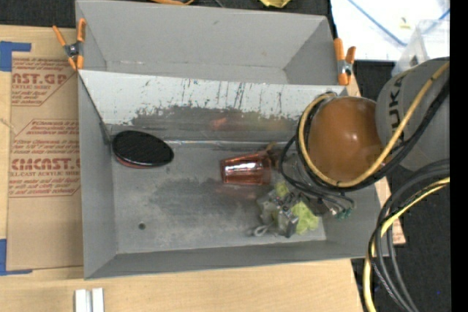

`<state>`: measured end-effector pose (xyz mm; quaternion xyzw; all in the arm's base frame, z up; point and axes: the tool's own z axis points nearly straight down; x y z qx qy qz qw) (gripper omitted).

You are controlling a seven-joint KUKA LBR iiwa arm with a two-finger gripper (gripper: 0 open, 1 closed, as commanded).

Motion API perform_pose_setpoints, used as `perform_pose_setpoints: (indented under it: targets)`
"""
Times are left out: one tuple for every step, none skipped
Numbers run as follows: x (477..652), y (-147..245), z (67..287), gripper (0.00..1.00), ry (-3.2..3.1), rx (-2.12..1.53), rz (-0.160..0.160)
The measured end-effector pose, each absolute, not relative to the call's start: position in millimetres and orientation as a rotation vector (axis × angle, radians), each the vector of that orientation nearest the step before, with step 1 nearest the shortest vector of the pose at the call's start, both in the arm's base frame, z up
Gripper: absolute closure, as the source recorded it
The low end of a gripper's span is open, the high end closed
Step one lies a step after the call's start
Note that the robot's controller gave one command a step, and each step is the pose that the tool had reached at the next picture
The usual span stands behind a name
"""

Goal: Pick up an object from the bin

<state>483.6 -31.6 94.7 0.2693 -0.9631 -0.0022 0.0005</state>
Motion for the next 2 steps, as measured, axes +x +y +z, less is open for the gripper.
perform_pose_setpoints:
  targets:
    - [483.4,-31.1,108.4,1.0,-3.024,0.845,-0.008]
    - [481.2,-30.4,133.9,1.0,-3.015,0.843,-0.014]
